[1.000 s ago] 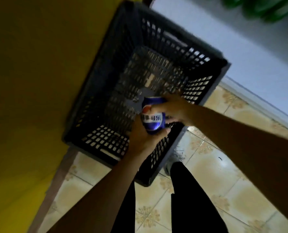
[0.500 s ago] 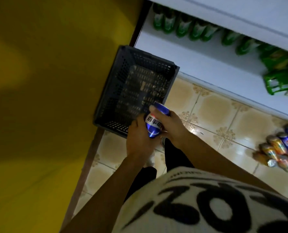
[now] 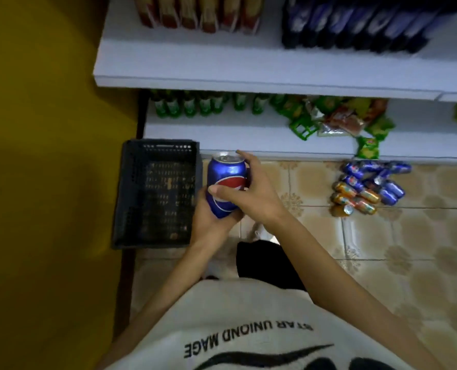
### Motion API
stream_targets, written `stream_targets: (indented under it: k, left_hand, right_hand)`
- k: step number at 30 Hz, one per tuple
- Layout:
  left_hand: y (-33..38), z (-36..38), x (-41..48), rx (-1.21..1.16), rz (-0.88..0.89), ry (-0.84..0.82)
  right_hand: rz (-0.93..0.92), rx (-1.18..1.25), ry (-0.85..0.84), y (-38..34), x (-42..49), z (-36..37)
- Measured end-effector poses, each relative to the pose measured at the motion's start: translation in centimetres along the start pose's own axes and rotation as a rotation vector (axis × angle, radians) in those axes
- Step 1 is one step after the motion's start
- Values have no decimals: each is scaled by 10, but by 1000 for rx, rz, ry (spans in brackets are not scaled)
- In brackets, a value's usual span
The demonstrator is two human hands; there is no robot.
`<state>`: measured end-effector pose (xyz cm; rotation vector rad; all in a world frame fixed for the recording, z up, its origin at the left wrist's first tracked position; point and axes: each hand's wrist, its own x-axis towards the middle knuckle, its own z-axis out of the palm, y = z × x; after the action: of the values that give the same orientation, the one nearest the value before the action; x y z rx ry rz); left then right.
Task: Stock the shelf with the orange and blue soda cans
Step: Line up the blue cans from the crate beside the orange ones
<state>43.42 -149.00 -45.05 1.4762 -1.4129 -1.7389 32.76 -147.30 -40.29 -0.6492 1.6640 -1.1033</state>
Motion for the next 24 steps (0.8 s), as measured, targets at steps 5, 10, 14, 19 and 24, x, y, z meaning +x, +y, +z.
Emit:
stream_targets:
  k: [5,10,14,19,24]
  left_hand:
    - [83,60,-1,-171,146,-165]
    - [165,145,0,-281,303,-305]
    - [228,220,-2,-284,482,-345]
    - [286,289,-4,-222,655,-308]
    - [336,328,5,-209,778,-296]
  right_hand:
    - [-232,63,200,-40,-37,-65]
    - [-493,68,386,-85,-43,-150]
    - [-632,15,425,-123,-41,-238]
    - [-738,-79,413,-158,-42,-323]
    - [-848,-89,413,-195,-31,-372]
